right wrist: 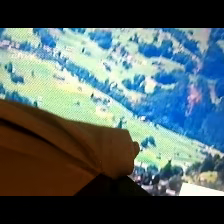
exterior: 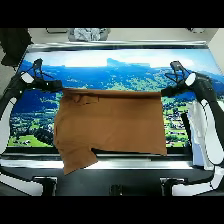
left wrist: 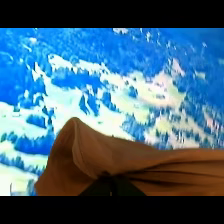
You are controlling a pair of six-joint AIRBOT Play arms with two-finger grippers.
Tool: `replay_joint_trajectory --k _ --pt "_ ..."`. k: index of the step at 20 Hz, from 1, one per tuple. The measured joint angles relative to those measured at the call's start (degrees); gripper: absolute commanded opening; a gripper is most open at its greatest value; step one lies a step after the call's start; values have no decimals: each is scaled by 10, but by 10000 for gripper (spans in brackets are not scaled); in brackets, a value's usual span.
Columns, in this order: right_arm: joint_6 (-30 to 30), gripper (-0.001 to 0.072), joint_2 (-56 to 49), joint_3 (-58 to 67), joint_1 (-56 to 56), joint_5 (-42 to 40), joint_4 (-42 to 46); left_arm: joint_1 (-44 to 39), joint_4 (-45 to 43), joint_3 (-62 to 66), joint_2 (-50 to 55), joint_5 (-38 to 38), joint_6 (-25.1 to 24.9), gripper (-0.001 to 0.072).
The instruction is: Fold the shirts.
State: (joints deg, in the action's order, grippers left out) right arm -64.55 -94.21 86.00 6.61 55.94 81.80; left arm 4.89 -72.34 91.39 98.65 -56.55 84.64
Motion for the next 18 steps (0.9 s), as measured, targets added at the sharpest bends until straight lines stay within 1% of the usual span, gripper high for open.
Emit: replay_joint_trajectory --k 2,4,7,9,10,11,12,13,15,18 --pt "15 31 7 -4 0 90 12 1 -17 -5 -9 -74 -7 28" --pt "29 32 9 -16 0 153 19 0 -26 -21 -13 -142 -10 28" --pt "42 31 -4 -36 0 207 20 -2 -34 -61 -16 -204 -11 28" --pt "46 32 -17 -42 0 232 14 -3 -35 -87 -17 -228 -9 29" --pt "48 37 -21 -45 0 239 9 -3 -35 -96 -17 -236 -8 45" --pt "48 201 -25 -46 0 244 6 -3 -35 -102 -17 -243 -6 227" --pt "48 438 -26 -47 0 247 4 -3 -35 -104 -17 -249 -3 453" --pt "45 543 -26 -47 0 249 2 -3 -34 -102 -17 -255 -1 490" --pt "45 574 -17 -43 2 264 -1 4 -31 -85 -22 -272 0 490" --pt "64 572 15 -40 28 317 -12 27 -29 -68 -47 -304 1 494"
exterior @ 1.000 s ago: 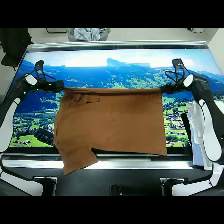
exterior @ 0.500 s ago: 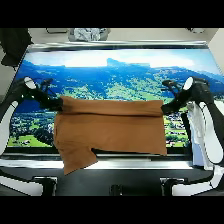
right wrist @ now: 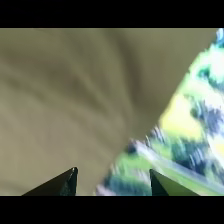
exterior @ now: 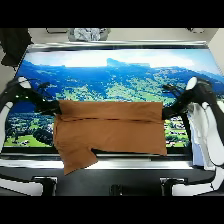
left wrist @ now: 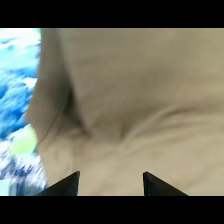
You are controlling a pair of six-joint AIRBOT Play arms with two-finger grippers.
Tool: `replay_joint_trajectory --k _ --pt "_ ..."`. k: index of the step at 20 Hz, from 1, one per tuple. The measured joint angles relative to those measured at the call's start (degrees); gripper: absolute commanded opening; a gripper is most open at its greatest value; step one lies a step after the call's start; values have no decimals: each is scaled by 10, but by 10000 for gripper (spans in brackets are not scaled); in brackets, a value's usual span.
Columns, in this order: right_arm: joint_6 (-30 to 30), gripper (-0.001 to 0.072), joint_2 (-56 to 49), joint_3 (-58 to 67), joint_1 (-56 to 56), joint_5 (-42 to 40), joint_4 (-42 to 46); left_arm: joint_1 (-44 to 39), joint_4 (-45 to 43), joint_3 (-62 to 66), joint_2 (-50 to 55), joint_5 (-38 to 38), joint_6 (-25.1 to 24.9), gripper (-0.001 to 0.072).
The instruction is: Fold the shirts.
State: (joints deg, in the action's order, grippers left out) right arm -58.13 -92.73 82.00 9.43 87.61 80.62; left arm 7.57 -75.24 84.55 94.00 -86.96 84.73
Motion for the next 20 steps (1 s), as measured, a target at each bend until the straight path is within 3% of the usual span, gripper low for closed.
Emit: replay_joint_trajectory --k 2,4,11,18,19,20 --pt "5 568 29 -14 30 34 -9 18 2 -27 -33 -19 2 545" --pt "7 564 70 -62 53 40 -15 33 20 -109 -82 -23 1 545" --pt "38 554 175 -276 76 -8 -33 60 77 -459 -272 66 -42 542" --pt "52 587 190 -316 78 -14 -36 66 103 -544 -321 117 -62 533" --pt "49 638 190 -317 78 -17 -29 61 110 -550 -322 122 -61 511" --pt "43 637 190 -319 78 -20 -17 55 116 -557 -323 127 -61 452"
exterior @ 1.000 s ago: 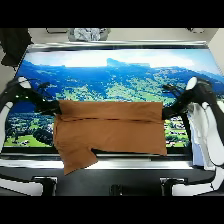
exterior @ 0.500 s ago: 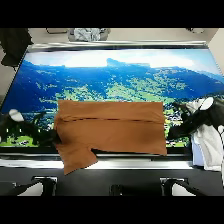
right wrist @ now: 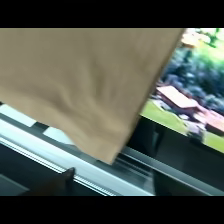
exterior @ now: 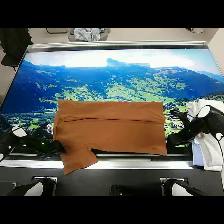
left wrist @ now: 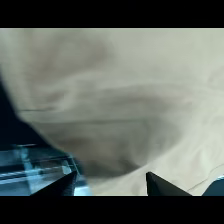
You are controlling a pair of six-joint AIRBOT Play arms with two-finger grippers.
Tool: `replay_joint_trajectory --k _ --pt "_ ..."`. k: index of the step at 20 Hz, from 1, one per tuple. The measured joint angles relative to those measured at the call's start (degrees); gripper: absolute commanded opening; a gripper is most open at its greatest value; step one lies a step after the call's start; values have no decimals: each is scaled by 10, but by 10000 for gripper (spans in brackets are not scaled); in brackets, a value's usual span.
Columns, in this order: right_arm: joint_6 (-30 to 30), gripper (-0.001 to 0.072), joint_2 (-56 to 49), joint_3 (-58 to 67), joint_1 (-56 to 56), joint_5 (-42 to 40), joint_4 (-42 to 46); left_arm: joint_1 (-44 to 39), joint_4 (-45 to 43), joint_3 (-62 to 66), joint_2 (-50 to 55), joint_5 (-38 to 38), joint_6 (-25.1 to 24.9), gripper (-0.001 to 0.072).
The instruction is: Fold the shirts.
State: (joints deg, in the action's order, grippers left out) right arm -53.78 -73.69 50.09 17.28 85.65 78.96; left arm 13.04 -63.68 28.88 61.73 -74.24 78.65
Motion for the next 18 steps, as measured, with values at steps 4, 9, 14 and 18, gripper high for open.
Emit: replay_joint_trajectory --k 4,9,14,18 --pt "-14 636 1 -17 0 0 23 -20 5 -18 -1 26 15 171" --pt "-19 635 1 -67 0 -32 -7 -26 7 -24 -3 41 22 30" --pt "-28 342 3 -109 1 -67 -66 -27 6 -25 -6 47 23 31" --pt "-33 30 1 -123 0 -99 -84 -28 5 -19 -8 61 22 29"
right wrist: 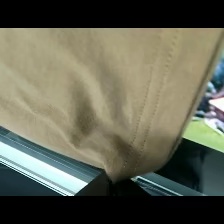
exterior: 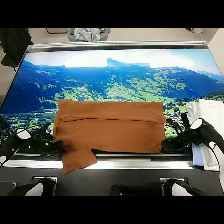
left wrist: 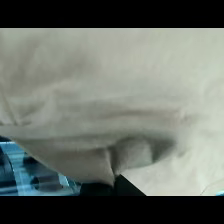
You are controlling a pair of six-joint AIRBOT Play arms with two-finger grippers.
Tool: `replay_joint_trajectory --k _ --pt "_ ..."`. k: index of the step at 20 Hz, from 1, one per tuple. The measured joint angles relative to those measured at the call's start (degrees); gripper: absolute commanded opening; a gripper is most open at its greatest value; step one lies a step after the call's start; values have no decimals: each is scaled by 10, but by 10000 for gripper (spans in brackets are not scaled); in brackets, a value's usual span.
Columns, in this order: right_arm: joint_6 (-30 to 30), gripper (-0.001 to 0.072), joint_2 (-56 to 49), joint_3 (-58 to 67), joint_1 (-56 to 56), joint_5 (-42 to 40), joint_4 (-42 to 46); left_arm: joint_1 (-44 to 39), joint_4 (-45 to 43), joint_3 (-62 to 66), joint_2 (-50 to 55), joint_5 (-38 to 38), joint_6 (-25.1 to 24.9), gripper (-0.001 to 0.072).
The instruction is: Fold the shirts.
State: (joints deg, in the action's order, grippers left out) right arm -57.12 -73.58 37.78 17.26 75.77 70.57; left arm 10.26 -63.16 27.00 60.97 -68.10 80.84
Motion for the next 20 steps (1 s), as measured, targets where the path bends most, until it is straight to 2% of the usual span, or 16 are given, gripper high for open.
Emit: replay_joint_trajectory --k 5,10,15,20 --pt "45 30 24 34 1 -7 -3 0 0 70 -63 -3 -10 24" --pt "60 29 34 154 -2 -3 -37 0 3 164 -88 18 -3 24" --pt "29 30 -60 305 -59 -51 -11 -3 27 293 50 56 -10 25" --pt "-25 31 -177 409 -92 -75 28 -7 37 446 234 27 -18 28"
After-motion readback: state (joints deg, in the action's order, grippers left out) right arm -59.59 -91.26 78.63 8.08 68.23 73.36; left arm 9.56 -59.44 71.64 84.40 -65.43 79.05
